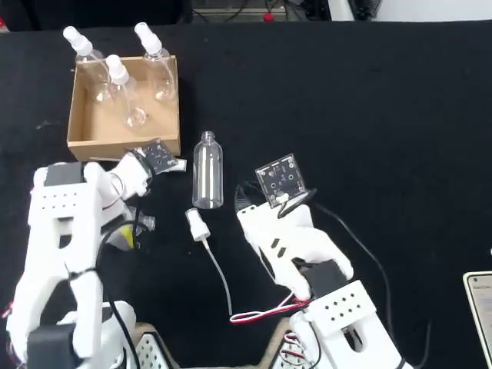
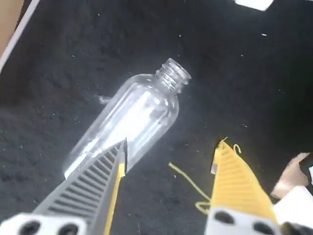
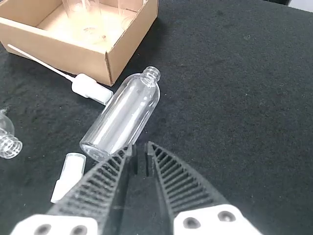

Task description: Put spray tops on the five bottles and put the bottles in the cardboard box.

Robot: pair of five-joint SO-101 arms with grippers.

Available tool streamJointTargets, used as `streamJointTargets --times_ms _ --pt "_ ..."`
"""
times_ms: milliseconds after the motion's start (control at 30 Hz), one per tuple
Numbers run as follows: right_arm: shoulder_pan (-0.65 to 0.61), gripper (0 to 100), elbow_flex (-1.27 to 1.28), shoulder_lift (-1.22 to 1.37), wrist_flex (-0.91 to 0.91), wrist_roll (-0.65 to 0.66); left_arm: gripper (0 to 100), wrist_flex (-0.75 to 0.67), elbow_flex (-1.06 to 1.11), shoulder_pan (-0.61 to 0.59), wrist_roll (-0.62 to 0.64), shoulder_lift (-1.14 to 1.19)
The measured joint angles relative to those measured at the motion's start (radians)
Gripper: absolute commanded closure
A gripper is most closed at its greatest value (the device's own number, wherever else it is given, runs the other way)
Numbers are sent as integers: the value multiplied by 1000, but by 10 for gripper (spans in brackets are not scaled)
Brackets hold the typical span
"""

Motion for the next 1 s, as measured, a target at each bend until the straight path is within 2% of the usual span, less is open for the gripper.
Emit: streamJointTargets --times_ms 667,900,1000 --pt "0 956 0 0 0 0 726 -259 -41 12 0 358" --pt "0 956 0 0 0 0 727 -272 -41 12 6 376" --pt "0 956 0 0 0 0 727 -273 -41 12 69 376"
